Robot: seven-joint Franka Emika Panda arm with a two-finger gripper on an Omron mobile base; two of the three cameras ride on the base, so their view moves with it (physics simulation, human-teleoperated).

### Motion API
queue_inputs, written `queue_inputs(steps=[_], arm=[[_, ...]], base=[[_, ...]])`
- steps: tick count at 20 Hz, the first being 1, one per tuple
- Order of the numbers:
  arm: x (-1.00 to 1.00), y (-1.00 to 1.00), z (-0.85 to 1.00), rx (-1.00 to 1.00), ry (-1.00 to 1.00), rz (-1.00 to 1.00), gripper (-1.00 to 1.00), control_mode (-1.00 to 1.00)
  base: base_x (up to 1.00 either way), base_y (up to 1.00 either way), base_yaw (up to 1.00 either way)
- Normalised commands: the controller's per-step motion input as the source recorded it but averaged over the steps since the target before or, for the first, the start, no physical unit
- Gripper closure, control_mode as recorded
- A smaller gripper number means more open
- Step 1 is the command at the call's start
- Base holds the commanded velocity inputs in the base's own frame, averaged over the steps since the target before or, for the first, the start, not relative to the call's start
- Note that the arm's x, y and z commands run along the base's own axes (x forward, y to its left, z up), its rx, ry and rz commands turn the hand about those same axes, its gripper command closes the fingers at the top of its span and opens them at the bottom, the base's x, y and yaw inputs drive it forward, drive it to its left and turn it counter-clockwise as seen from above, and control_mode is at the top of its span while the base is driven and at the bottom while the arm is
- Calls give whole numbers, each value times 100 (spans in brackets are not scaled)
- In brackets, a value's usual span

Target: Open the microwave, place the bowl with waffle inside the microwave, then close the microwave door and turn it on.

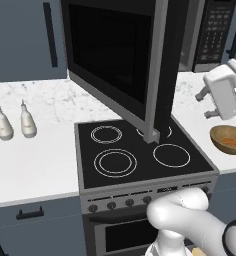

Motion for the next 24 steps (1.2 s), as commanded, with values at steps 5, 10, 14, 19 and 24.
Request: queue_inputs(steps=[5, 10, 14, 19, 24], arm=[[1, -87, -30, -48, 0, -55, -100, -100], [17, -96, -49, -11, 7, -69, -100, -100], [10, -88, -63, -5, 13, -72, -100, -100], [6, -55, -53, 0, 21, -77, -100, -100], [0, -90, -45, 6, 26, -60, -100, -100]], base=[[0, 0, 0], [0, 0, 0], [0, 0, 0], [0, 0, 0], [0, 0, 0]])
